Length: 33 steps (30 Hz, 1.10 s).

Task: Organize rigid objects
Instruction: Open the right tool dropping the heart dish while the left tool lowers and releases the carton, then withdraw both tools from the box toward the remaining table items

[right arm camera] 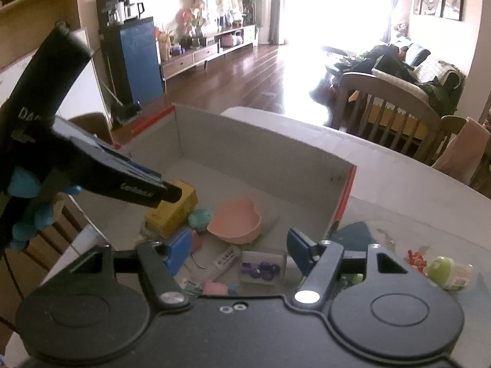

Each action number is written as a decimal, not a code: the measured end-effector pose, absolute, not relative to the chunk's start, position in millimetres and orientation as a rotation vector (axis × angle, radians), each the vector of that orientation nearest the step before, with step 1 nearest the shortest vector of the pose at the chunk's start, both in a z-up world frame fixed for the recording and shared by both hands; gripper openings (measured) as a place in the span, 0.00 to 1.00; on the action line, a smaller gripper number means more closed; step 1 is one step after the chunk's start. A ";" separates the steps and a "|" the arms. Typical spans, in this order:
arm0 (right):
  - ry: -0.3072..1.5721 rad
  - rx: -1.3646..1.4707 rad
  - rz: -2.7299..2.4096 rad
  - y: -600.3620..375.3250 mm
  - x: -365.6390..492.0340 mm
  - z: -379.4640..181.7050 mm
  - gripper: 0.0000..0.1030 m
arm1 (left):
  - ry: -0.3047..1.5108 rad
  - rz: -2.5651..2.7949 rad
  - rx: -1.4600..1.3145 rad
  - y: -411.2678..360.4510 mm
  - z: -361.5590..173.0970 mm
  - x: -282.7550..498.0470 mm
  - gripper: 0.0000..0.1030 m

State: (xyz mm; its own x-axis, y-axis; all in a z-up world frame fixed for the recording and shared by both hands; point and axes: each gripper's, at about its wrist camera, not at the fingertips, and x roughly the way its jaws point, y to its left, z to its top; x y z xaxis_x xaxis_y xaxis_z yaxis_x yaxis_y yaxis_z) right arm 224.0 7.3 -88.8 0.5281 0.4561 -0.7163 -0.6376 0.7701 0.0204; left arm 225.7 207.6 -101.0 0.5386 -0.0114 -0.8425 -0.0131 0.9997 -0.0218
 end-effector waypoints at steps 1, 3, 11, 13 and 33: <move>0.766 -0.249 0.664 4.5 221.6 -84.9 0.68 | 0.992 -0.002 -0.026 206.1 -96.3 221.7 0.28; 0.754 -0.236 0.667 1.0 217.6 -77.8 0.69 | 0.971 -0.005 -0.025 203.3 -86.5 214.8 0.28; 0.698 -0.178 0.687 -24.7 191.3 -53.2 0.75 | 0.888 0.007 -0.047 189.2 -51.7 187.0 0.28; 0.686 -0.160 0.685 -33.9 186.5 -48.3 0.77 | 0.872 0.008 -0.044 182.9 -44.5 181.1 0.28; 0.611 -0.029 0.675 -143.3 169.1 -19.8 0.92 | 0.762 -0.030 -0.021 81.6 -10.0 148.4 0.29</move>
